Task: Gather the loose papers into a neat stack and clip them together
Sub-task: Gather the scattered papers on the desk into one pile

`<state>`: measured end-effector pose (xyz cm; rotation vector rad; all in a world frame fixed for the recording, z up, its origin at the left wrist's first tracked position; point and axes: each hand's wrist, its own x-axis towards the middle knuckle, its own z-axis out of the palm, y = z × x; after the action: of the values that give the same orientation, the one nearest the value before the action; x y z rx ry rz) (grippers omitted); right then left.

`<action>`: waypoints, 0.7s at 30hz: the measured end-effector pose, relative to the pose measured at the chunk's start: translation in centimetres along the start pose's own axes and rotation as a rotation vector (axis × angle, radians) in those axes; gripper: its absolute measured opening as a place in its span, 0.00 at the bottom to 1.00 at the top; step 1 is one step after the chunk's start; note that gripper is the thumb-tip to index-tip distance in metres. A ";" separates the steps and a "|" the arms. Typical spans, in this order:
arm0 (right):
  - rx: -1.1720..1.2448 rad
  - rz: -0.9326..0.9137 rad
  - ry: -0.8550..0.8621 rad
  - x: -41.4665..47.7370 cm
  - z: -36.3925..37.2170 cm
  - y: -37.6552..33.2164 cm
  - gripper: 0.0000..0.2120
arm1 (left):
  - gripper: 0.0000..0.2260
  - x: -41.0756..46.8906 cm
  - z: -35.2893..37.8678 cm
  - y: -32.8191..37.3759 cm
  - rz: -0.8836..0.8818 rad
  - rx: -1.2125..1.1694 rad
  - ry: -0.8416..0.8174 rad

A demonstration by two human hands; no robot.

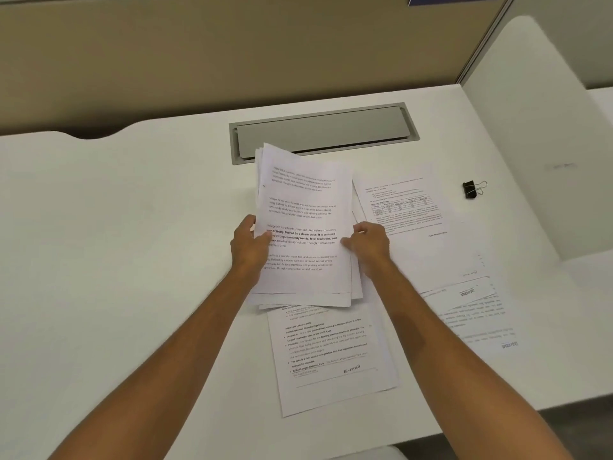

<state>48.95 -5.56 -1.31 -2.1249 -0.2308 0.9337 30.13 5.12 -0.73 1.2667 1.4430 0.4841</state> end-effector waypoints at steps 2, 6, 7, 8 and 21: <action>0.082 -0.019 -0.113 -0.1 -0.8 0.0 0.11 | 0.09 -0.5 -0.7 -0.1 0.029 -0.060 -0.008; 0.105 -0.099 -0.224 -1.0 -2.3 -0.2 0.09 | 0.09 -1.3 -1.8 -0.1 0.027 -0.170 -0.020; 0.110 -0.125 -0.234 -1.1 -2.5 -0.2 0.09 | 0.09 -1.5 -1.9 -0.1 0.025 -0.193 -0.027; 0.122 -0.150 -0.238 -1.3 -2.6 -0.2 0.09 | 0.09 -1.7 -2.0 0.0 0.023 -0.217 -0.033; 0.004 -0.246 -0.128 -3.1 -3.3 2.1 0.16 | 0.10 -5.5 -2.0 -1.9 -0.165 -0.432 -0.079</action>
<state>48.74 -10.29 0.23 -1.9805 -0.5416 0.9227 26.63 0.35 0.80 0.8079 1.2778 0.5889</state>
